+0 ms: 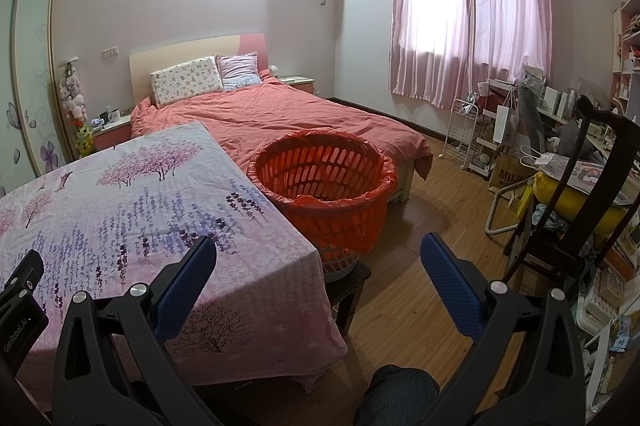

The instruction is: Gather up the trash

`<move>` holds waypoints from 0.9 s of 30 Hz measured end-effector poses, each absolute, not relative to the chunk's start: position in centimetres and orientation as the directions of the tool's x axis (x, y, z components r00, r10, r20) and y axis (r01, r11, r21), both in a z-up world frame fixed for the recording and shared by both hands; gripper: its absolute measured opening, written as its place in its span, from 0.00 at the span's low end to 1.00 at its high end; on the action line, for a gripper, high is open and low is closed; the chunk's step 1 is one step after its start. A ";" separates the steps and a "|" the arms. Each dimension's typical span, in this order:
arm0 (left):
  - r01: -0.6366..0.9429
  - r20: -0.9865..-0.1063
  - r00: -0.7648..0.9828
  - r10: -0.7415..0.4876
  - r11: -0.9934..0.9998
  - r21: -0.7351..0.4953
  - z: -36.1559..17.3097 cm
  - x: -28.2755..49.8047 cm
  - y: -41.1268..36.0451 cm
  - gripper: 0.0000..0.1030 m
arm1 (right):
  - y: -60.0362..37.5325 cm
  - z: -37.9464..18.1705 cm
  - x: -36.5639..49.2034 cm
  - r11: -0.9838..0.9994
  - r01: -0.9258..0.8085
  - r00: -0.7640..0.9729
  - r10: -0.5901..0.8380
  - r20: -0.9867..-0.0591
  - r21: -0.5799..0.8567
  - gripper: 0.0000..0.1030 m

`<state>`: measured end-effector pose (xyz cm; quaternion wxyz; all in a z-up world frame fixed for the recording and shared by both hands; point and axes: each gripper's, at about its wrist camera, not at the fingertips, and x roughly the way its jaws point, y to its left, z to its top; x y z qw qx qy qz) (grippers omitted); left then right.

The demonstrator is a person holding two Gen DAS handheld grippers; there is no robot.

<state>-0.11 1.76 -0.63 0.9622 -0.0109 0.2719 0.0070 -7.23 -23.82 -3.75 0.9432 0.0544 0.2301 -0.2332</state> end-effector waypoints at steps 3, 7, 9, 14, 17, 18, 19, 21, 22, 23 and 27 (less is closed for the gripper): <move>-0.020 -0.523 0.852 0.008 1.000 -0.017 -0.6 -0.1 1.7 0.96 | -23.8 -3.7 -7.2 0.885 0.465 0.785 -0.415 -0.460 -0.005 0.98; -0.021 -0.523 0.852 0.009 1.000 -0.017 -0.6 -0.1 1.7 0.96 | -23.8 -3.8 -7.2 0.885 0.465 0.785 -0.415 -0.460 -0.005 0.98; -0.020 -0.524 0.852 0.008 1.000 -0.017 -0.6 -0.1 1.7 0.96 | -23.8 -3.7 -7.2 0.885 0.465 0.785 -0.415 -0.460 -0.005 0.98; -0.020 -0.524 0.852 0.008 1.000 -0.017 -0.6 -0.1 1.7 0.96 | -23.8 -3.7 -7.2 0.885 0.465 0.785 -0.414 -0.461 -0.005 0.98; -0.021 -0.523 0.852 0.009 1.000 -0.017 -0.6 -0.1 1.7 0.96 | -23.8 -3.8 -7.2 0.886 0.465 0.785 -0.414 -0.461 -0.005 0.98; -0.020 -0.523 0.852 0.009 1.000 -0.016 -0.6 -0.1 1.7 0.96 | -23.8 -3.8 -7.2 0.886 0.464 0.785 -0.414 -0.461 -0.005 0.98; -0.019 -0.524 0.852 0.009 1.000 -0.015 -0.7 -0.1 1.7 0.96 | -23.8 -3.8 -7.2 0.886 0.464 0.785 -0.414 -0.462 -0.005 0.98; -0.019 -0.524 0.852 0.009 1.000 -0.015 -0.6 -0.1 1.7 0.96 | -23.8 -3.8 -7.2 0.886 0.464 0.784 -0.414 -0.462 -0.006 0.98; -0.019 -0.524 0.852 0.009 1.000 -0.015 -0.6 -0.1 1.6 0.96 | -23.8 -3.8 -7.2 0.886 0.464 0.784 -0.414 -0.462 -0.006 0.98; -0.019 -0.525 0.851 0.009 1.000 -0.014 -0.7 -0.1 1.6 0.96 | -23.8 -3.9 -7.2 0.886 0.464 0.784 -0.414 -0.462 -0.006 0.98; -0.020 -0.524 0.852 0.009 1.000 -0.014 -0.7 -0.1 1.6 0.96 | -23.7 -3.9 -7.2 0.885 0.465 0.784 -0.414 -0.462 -0.005 0.98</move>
